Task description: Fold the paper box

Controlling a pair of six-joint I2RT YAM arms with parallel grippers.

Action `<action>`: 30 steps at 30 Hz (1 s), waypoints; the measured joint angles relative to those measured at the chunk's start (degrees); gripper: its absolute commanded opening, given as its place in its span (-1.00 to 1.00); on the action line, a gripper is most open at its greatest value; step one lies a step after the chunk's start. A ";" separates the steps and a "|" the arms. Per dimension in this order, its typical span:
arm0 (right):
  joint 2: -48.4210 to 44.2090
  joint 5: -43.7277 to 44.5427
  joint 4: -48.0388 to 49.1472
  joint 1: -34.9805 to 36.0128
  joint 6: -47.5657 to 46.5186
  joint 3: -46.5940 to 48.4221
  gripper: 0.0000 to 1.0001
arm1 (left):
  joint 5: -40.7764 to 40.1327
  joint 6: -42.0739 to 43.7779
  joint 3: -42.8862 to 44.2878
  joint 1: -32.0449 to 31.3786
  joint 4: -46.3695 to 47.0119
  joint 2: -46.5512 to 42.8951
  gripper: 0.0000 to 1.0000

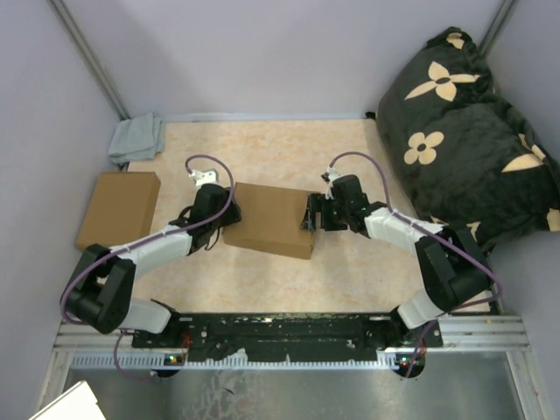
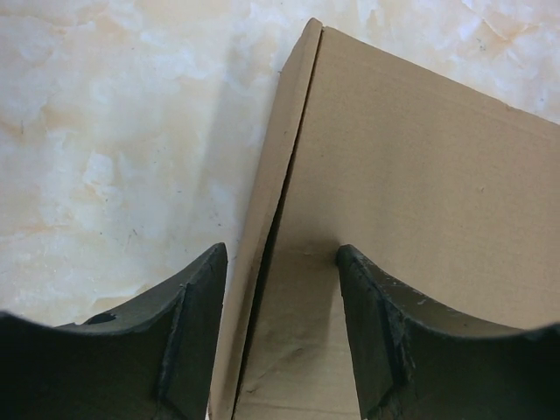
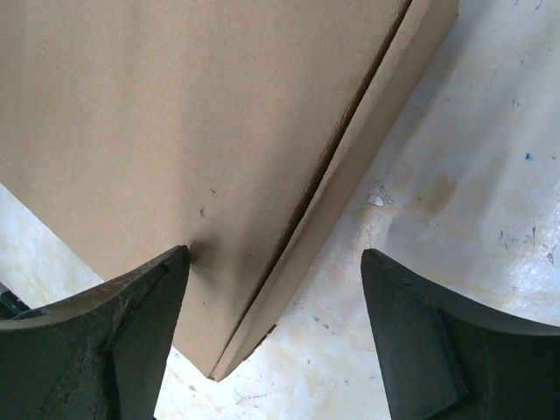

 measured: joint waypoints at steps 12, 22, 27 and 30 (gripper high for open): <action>0.24 -0.96 -0.11 0.00 0.02 0.24 0.46 | 7.85 -0.81 -1.68 0.48 2.54 -0.68 -0.12; -4.44 -1.22 -3.48 0.28 -0.94 -2.43 0.43 | 16.87 -2.12 -10.73 0.11 0.39 -12.63 -0.10; -7.72 -0.35 -5.75 1.03 -1.22 -4.44 0.54 | 19.06 -2.67 -11.52 -0.37 -3.63 -16.17 0.31; -10.14 2.43 -7.63 1.40 -2.47 -4.39 0.97 | 17.92 -2.23 -10.95 -0.72 -6.88 -17.70 0.97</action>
